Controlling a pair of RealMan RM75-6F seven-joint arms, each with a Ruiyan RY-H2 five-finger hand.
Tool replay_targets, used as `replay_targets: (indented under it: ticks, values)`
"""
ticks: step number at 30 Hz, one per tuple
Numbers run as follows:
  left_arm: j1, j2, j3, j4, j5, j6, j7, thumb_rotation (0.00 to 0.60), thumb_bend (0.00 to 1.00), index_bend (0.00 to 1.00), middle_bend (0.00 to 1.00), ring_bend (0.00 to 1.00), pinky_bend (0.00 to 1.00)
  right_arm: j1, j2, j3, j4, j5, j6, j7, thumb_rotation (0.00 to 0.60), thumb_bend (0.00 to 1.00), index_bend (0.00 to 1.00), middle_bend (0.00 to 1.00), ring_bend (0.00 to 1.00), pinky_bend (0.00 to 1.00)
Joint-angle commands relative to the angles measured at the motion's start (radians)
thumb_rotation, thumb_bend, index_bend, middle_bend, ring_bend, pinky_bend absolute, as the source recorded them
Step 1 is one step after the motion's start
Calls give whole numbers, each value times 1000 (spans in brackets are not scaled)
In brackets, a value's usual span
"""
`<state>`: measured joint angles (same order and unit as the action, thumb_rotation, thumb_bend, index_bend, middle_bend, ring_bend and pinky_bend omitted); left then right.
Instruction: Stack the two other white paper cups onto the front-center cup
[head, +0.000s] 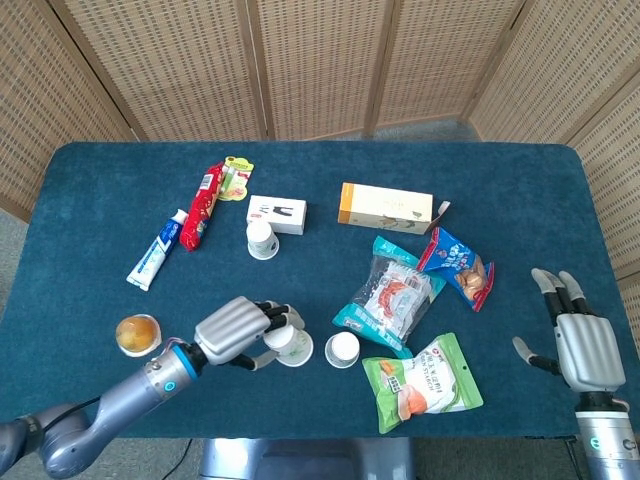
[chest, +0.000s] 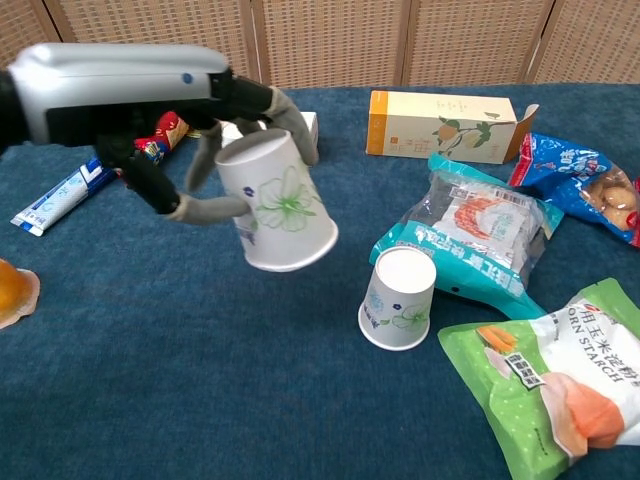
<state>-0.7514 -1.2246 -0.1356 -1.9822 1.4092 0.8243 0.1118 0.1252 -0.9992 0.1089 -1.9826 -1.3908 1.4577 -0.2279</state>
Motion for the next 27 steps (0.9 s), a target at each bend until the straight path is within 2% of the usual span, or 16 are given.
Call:
replay_targets:
  ticks: [1, 12, 20, 27]
  values:
    - [-38, -36, -18, 19, -49, -30, 34, 600, 459, 305, 291, 331, 574, -3, 2, -1, 2, -5, 4, 5, 541, 279, 0, 127, 0, 409]
    - [-148, -145, -55, 96, -169, -92, 87, 600, 459, 303, 289, 317, 556, -4, 15, 6, 15, -1, 3, 39, 541, 280, 0, 127, 0, 409]
    - [-208, -210, -51, 147, -227, -107, 134, 600, 458, 303, 287, 309, 542, -12, 27, 4, 23, -1, 6, 62, 543, 279, 0, 126, 0, 409]
    - [-232, -222, -50, 160, -269, -95, 155, 600, 459, 303, 287, 303, 529, -14, 28, 5, 36, 4, 4, 78, 542, 280, 0, 127, 0, 409]
